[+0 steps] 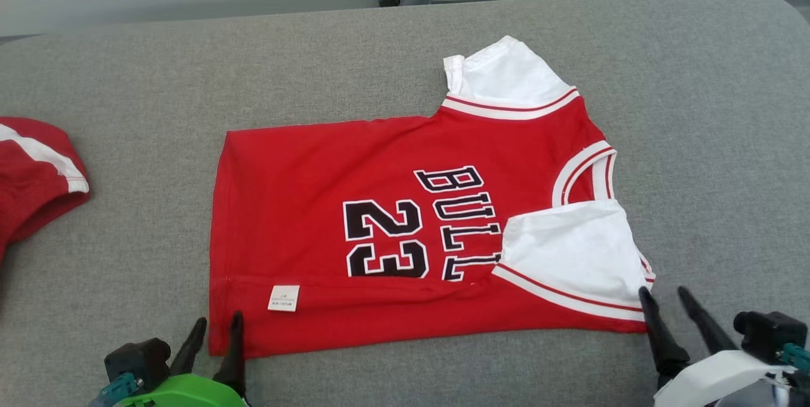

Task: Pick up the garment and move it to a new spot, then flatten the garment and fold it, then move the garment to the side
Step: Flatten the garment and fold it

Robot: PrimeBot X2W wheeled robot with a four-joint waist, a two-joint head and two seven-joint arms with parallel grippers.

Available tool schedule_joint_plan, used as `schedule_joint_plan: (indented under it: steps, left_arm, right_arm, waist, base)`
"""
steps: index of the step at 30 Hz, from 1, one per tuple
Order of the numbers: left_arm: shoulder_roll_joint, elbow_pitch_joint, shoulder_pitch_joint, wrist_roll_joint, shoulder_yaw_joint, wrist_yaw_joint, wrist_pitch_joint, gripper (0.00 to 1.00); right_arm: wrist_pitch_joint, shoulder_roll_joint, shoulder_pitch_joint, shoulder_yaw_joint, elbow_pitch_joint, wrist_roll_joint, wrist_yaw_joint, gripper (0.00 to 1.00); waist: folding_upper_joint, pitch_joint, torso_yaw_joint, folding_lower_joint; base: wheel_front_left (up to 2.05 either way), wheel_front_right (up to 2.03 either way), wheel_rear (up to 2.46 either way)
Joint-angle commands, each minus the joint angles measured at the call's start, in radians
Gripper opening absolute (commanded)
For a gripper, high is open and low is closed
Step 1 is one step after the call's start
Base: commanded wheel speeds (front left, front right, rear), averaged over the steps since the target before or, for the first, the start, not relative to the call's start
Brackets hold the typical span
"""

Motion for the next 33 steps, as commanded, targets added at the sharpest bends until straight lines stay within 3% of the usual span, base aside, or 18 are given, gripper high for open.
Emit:
schedule_joint_plan:
  steps: [1,10,23,29,33]
  left_arm:
    - [-0.008,-0.023,0.000,0.029,0.005,0.020,-0.044,1.00]
    - [-0.020,-0.093,-0.057,0.113,0.002,0.075,-0.177,1.00]
    - [0.005,-0.084,-0.188,0.156,-0.015,0.072,-0.176,1.00]
    - [0.034,0.005,-0.371,0.130,-0.011,0.026,-0.124,1.00]
    - [0.061,0.209,-0.547,0.085,-0.008,-0.044,-0.034,1.00]
  right_arm:
    - [-0.041,0.002,-0.010,-0.036,-0.015,-0.037,-0.002,1.00]
    - [-0.128,0.015,-0.063,-0.097,-0.117,-0.127,-0.001,1.00]
    - [-0.112,0.045,-0.087,-0.097,-0.150,-0.154,-0.001,1.00]
    - [-0.110,0.042,-0.135,-0.078,-0.162,-0.137,-0.001,1.00]
    - [-0.120,0.038,-0.190,-0.039,-0.148,-0.127,-0.001,1.00]
  waist:
    - [0.0000,-0.007,0.001,0.0000]
    - [0.0000,-0.035,-0.002,0.0000]
    - [0.0000,-0.011,-0.014,0.0000]
    - [0.0000,0.079,-0.027,0.0000]
    - [0.0000,0.158,-0.056,0.0000]
  base:
    - [0.00,0.00,0.00]
    - [0.00,0.00,0.00]
    - [0.00,0.00,0.00]
    - [0.00,0.00,0.00]
    - [0.00,0.00,0.00]
